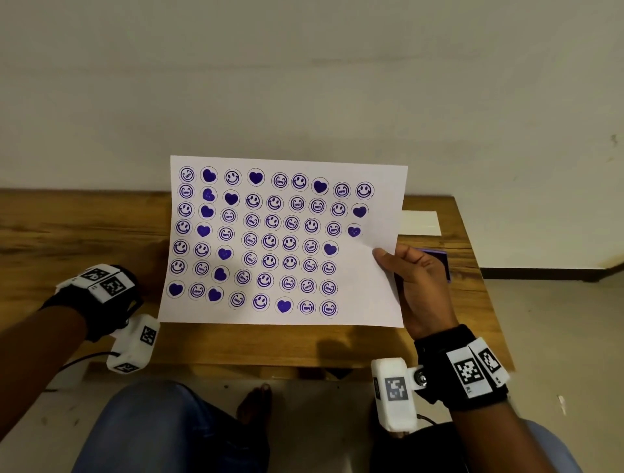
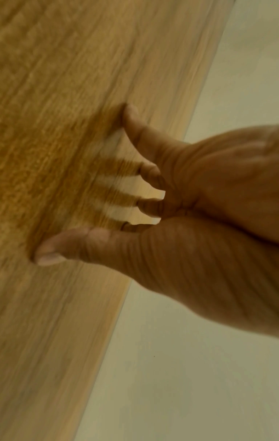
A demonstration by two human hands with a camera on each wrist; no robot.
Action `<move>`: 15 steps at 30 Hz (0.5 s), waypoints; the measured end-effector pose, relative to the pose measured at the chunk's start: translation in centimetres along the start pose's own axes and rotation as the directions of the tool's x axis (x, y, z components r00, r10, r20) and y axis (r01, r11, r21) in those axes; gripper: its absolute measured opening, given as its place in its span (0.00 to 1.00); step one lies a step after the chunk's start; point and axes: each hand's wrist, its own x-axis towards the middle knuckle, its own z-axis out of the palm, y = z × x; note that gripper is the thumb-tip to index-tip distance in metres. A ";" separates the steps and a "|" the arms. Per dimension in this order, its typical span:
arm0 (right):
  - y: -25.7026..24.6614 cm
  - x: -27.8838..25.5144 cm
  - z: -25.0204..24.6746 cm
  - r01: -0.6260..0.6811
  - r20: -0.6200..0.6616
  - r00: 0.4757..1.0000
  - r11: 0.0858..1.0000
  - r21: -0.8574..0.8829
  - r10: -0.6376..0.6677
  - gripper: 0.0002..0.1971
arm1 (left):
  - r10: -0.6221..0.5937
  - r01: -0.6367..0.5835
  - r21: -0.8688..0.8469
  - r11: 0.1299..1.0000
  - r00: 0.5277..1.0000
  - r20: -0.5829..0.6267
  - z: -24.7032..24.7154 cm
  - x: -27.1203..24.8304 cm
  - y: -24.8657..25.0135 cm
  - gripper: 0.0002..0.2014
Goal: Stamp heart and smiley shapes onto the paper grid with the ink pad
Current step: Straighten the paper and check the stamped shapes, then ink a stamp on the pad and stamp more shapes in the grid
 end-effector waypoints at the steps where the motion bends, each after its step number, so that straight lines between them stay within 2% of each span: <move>1: 0.0 0.0 0.0 0.001 0.000 1.000 1.000 0.001 -0.001 0.07 | 0.005 -0.005 0.001 1.000 1.000 0.004 0.1 0.2 -0.1 0.17; 5: 0.5 0.1 0.1 0.035 -0.061 0.997 0.996 -0.082 -0.040 0.05 | 0.038 -0.040 -0.037 0.999 0.999 -0.038 1.0 1.6 -1.3 0.11; 7: 1.4 0.4 0.0 0.067 -0.134 0.985 0.965 -0.253 -0.104 0.05 | 0.030 -0.034 -0.094 0.995 0.998 -0.048 1.6 2.6 -2.4 0.15; 8: 1.9 0.7 -0.1 0.102 -0.143 0.974 0.903 -0.417 -0.176 0.07 | 0.018 -0.021 -0.079 0.997 0.999 -0.041 1.7 3.0 -2.7 0.18; 9: 2.4 0.8 0.0 0.132 -0.123 0.961 0.799 -0.586 -0.248 0.09 | 0.029 -0.030 -0.052 0.998 0.999 -0.030 2.0 3.5 -3.1 0.23; 11: 3.0 0.7 0.3 0.160 -0.056 0.939 0.574 -0.803 -0.341 0.13 | 0.053 -0.057 0.129 0.990 0.998 0.035 2.3 4.3 -3.4 0.45; 13: 3.4 0.6 0.9 0.155 -0.023 0.935 0.466 -0.871 -0.354 0.13 | 0.031 -0.043 0.186 0.982 0.997 0.069 2.6 4.7 -3.7 0.60; 15: 4.0 1.0 1.3 0.092 -0.041 0.947 0.393 -0.915 -0.317 0.11 | 0.023 -0.035 0.177 0.984 0.998 0.066 2.9 5.1 -4.1 0.64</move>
